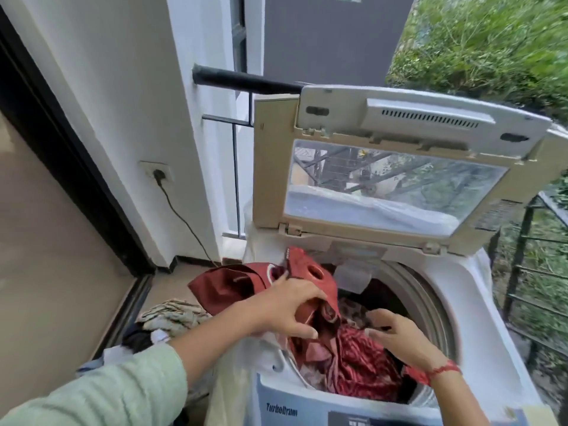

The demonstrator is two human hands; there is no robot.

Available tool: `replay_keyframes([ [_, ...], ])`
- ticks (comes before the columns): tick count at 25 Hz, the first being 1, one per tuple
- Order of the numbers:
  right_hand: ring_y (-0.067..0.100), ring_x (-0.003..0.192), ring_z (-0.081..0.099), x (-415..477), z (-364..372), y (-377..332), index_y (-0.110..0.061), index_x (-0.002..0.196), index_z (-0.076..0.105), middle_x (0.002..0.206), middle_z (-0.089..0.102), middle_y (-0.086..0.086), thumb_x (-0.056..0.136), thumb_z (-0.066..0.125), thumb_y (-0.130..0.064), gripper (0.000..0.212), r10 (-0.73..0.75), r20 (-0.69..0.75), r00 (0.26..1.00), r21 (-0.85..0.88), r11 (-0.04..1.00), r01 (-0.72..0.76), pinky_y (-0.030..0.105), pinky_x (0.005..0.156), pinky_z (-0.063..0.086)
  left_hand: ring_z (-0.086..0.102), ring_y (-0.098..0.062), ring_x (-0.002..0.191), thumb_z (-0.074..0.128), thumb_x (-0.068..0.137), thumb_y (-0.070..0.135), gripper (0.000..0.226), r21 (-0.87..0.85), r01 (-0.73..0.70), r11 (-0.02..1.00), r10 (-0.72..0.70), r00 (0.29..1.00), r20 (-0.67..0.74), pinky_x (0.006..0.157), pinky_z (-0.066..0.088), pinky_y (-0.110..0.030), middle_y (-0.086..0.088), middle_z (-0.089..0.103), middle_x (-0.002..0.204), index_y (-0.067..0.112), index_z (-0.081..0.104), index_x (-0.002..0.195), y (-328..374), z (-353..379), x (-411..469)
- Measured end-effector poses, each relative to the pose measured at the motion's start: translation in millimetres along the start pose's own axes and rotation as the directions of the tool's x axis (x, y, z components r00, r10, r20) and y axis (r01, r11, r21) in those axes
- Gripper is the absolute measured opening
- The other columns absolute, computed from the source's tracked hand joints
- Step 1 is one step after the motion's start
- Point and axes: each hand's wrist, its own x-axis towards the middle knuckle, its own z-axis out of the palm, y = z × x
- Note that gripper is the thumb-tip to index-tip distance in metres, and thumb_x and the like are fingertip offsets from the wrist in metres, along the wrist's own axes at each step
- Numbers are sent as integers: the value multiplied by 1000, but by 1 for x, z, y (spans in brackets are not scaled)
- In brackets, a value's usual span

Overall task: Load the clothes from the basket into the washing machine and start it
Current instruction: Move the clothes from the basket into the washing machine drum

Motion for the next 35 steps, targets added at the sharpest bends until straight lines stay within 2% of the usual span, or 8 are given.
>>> replay_keyframes([
  [3,-8,91,54,-14,12,-12,-24,125,54,114,57,-12,89,62,-26,37,-50,-75,996,62,997,55,2,72,40,-7,-23,146,57,75,64,81,255,166,953,-71,936,-345,112,-9,-60,-2,10,157,32,27,143,-6,-8,7],
  [7,1,98,57,-33,25,-7,-34,118,54,112,58,-14,88,63,-30,31,25,-138,990,161,987,-3,12,80,43,-12,-34,144,52,70,75,106,253,502,827,-444,859,-253,108,-2,-64,-7,-15,157,30,-3,149,-33,5,-9],
  [11,-1,97,58,-42,32,3,-32,116,57,110,62,-12,88,63,-31,29,71,-163,984,212,977,-35,10,76,42,31,-22,137,51,90,36,26,256,283,924,-261,958,-117,114,3,-53,2,55,125,25,62,110,-32,38,-2],
  [15,-1,96,58,-46,33,7,-30,118,57,109,61,-14,89,61,-31,29,54,-178,983,220,975,-13,13,77,45,21,-20,142,49,91,34,34,153,183,971,-154,971,-184,115,-8,-48,1,41,141,24,48,124,-14,55,22],
  [20,6,103,55,-38,34,7,-23,123,55,116,53,-11,91,59,-27,33,-21,-213,977,159,986,56,20,84,42,-2,-24,146,51,90,41,59,32,267,963,-250,933,-258,115,-6,-51,-5,15,155,27,27,142,-8,44,16],
  [26,6,106,50,2,51,-32,-24,117,57,118,46,-7,90,60,-22,28,-234,-309,922,120,952,282,34,96,47,9,-22,145,58,86,41,54,-293,383,876,-482,680,-552,115,3,-51,0,28,149,29,38,135,-26,20,-51],
  [30,-3,102,50,7,71,-86,-26,115,58,116,47,-6,89,60,-15,28,-397,-330,856,152,873,464,15,89,43,17,-20,143,53,82,40,56,-443,393,806,-592,500,-633,113,17,-43,1,34,145,25,41,134,-36,15,-108],
  [35,7,109,51,-8,112,-171,-26,109,60,111,48,-10,89,62,-17,22,-607,-299,736,162,728,666,25,87,46,29,-25,137,64,85,26,48,-615,449,649,-746,215,-630,110,27,-40,-7,41,140,18,47,130,-86,42,-193],
])
